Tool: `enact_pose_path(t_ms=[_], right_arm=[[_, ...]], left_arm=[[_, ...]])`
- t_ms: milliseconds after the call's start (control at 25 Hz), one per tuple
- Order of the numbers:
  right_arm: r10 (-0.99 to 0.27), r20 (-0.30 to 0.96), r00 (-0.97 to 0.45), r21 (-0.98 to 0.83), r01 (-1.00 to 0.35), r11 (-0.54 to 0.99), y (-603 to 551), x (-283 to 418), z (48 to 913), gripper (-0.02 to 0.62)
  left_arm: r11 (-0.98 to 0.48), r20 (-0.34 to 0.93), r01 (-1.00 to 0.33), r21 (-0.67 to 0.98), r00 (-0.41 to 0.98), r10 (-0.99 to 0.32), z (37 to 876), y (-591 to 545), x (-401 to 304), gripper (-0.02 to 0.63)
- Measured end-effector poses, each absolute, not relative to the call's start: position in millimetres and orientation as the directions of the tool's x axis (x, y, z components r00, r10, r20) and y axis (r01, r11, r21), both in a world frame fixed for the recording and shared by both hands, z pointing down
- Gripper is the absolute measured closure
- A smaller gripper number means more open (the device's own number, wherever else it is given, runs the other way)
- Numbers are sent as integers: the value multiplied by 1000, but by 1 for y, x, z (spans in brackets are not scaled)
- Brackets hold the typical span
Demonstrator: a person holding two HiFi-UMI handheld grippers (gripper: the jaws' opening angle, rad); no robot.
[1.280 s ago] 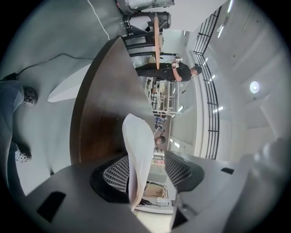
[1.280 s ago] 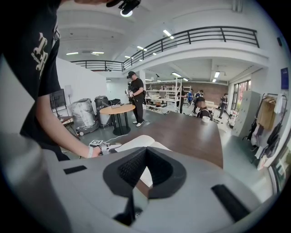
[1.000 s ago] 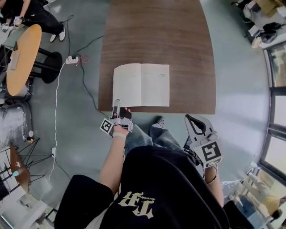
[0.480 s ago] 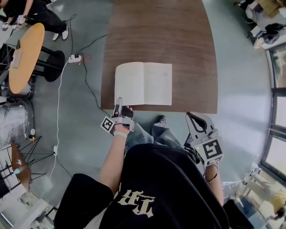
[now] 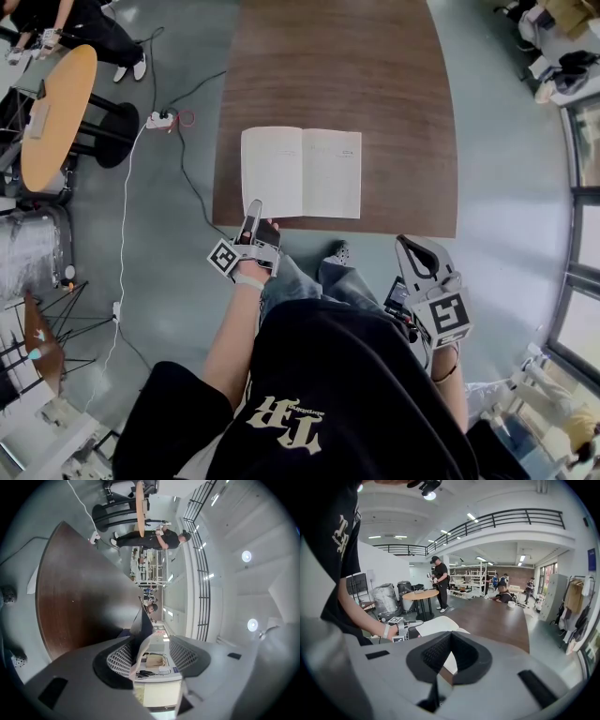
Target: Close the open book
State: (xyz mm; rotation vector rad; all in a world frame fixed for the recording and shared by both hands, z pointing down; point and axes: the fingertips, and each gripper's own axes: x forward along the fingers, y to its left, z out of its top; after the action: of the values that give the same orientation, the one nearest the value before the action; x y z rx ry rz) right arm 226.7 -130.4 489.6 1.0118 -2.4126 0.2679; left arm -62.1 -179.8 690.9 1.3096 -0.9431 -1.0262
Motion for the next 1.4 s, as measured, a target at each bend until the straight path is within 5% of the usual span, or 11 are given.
enact_pose_path(t_ms=[880, 1400], right_arm=[[-644, 526, -556, 0, -757, 653, -131, 231, 486, 607], [-651, 492, -578, -6, -750, 661, -131, 226, 487, 608]], left_arm=[[-33, 17, -80, 996, 557, -830, 651, -187, 6, 377], [-38, 43, -108, 993, 655, -754, 648, -185, 41, 459]])
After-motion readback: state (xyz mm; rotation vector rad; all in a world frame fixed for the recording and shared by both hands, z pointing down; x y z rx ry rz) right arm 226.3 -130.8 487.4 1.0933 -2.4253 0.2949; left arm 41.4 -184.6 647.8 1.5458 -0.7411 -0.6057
